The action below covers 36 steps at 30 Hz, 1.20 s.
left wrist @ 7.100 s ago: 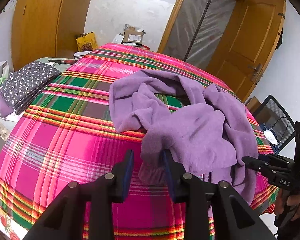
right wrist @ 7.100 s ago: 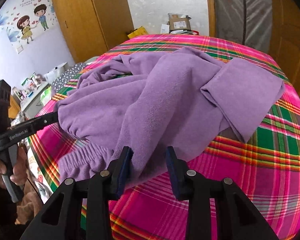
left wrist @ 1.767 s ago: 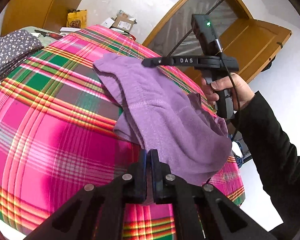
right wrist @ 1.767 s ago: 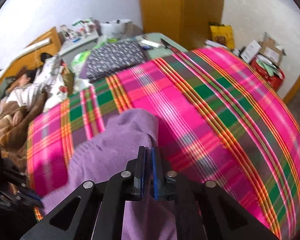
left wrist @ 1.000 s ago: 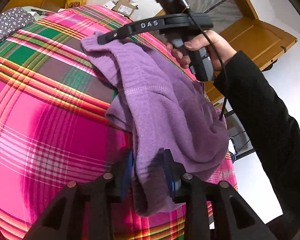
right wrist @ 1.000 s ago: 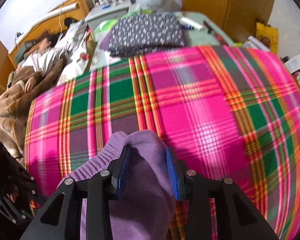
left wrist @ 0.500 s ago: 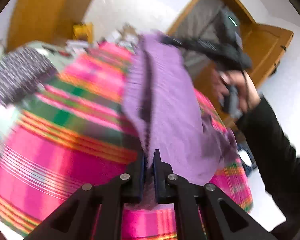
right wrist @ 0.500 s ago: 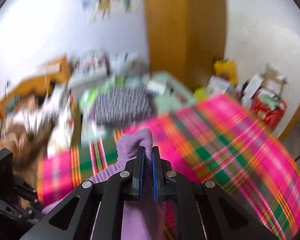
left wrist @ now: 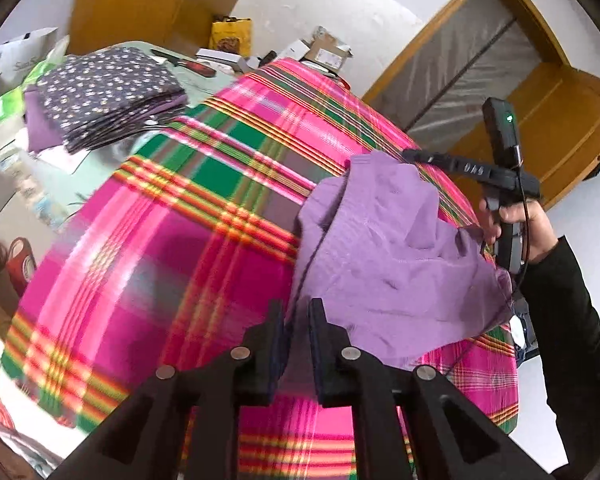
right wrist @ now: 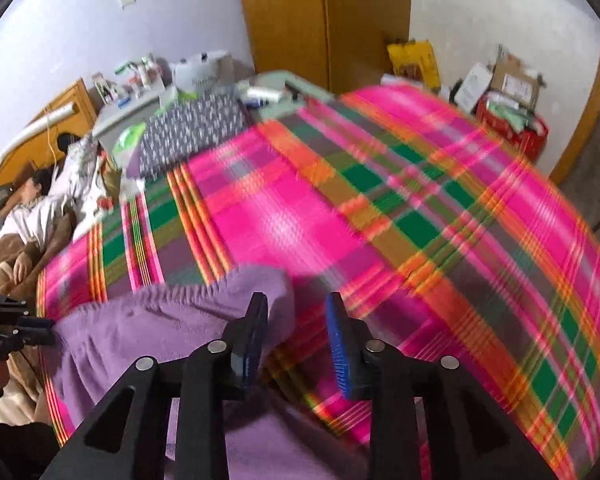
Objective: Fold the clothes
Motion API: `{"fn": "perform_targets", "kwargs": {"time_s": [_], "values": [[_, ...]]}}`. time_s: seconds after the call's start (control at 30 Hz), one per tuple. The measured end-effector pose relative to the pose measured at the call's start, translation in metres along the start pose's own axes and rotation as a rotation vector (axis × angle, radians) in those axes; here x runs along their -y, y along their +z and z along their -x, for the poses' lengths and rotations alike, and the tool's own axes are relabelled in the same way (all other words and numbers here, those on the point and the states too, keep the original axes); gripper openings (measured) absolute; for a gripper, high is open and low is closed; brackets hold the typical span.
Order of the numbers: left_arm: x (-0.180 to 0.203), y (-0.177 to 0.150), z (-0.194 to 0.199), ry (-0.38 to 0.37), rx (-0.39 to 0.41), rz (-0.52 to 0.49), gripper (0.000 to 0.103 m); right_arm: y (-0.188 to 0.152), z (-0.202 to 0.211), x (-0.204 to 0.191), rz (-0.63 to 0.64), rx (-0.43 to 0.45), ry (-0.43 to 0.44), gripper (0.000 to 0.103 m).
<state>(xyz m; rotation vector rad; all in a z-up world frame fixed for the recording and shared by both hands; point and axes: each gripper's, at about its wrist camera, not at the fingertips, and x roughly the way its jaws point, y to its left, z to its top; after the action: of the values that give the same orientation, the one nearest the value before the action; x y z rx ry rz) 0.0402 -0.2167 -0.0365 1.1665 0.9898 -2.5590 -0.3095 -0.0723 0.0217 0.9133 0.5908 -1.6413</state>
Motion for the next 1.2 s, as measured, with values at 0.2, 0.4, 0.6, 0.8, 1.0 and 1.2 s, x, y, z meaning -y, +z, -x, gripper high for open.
{"fn": "perform_targets", "kwargs": {"time_s": [0.2,0.4,0.6,0.8,1.0,1.2], "values": [[-0.011,-0.022,-0.007,-0.017,-0.026,0.066,0.015,0.029,-0.022,-0.014,0.113,-0.060,0.100,0.037],[-0.020,-0.030,-0.016,-0.053,-0.030,0.143,0.026,0.020,-0.074,-0.019,0.167,-0.250,0.157,0.037],[-0.023,-0.036,-0.013,-0.076,-0.030,0.187,0.027,0.004,-0.075,-0.014,0.156,-0.295,0.214,0.036],[-0.018,-0.038,-0.014,-0.087,-0.025,0.194,0.033,-0.004,-0.067,-0.020,0.182,-0.287,0.225,0.023],[-0.013,-0.034,-0.021,-0.088,-0.021,0.180,0.030,-0.009,-0.060,-0.028,0.211,-0.235,0.162,0.016],[-0.004,-0.028,-0.019,-0.046,-0.009,0.139,0.010,-0.012,-0.018,-0.030,0.181,-0.068,0.070,0.011]]}}
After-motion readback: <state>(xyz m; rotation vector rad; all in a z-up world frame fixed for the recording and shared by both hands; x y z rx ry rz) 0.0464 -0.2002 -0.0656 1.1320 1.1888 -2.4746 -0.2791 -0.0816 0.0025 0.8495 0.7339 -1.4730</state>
